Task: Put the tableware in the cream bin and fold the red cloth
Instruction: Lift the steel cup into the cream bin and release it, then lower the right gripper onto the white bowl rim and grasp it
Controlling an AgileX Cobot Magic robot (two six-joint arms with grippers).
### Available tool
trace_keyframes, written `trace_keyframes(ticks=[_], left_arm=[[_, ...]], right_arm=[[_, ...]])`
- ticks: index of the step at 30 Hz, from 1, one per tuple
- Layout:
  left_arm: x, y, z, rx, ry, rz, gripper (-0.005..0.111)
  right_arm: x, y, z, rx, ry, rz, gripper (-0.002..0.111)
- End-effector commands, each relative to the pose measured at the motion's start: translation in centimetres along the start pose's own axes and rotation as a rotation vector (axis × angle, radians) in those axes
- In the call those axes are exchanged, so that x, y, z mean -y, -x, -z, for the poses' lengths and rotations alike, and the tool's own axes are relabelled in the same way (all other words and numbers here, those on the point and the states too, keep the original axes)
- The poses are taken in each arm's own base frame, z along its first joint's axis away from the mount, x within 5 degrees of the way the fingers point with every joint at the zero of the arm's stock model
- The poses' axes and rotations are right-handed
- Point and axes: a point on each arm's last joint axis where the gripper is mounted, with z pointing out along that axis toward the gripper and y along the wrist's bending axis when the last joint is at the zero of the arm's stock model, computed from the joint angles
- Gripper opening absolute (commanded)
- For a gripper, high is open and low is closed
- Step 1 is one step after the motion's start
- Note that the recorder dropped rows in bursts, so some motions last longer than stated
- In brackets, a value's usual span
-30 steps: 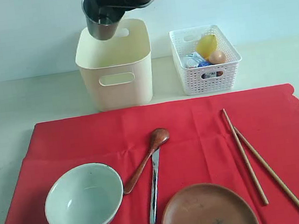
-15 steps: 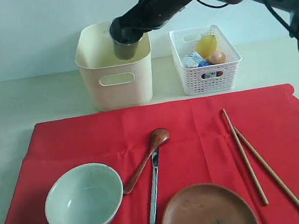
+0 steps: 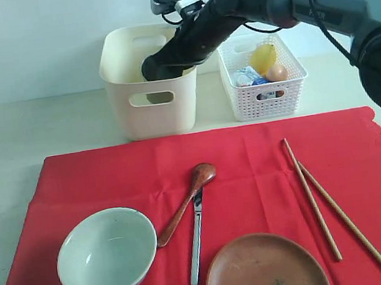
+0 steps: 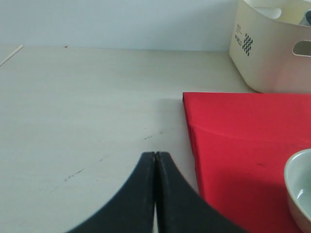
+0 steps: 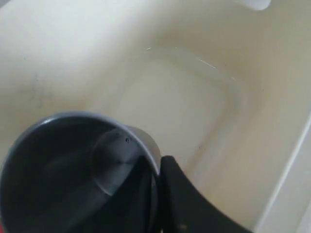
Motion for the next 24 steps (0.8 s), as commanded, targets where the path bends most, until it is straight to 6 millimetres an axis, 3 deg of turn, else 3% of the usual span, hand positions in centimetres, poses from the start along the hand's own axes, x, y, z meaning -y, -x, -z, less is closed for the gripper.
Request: trace_keyframes(ticks=[1,8,13,24], left_arm=[[0.0,0.0,0.0,0.017,-0.001,-0.004,0.000],[0.0,0.0,0.0,0.017,-0.001,-0.004,0.000],[0.0,0.0,0.0,0.017,-0.001,-0.004,0.000],[0.0,0.0,0.0,0.017,-0.001,-0.004,0.000]], right_arm=[[0.1,0.1,0.2,0.001,0.000,0.019,0.022],[0.2,0.7,0.6,0.039,-0.014,0.022,0.044],[-0.1,1.9,2.3,0.077,-0.018,0.027,0.045],[-1.6,4.5,8.3,0.080,0.016,0.052,0.045]])
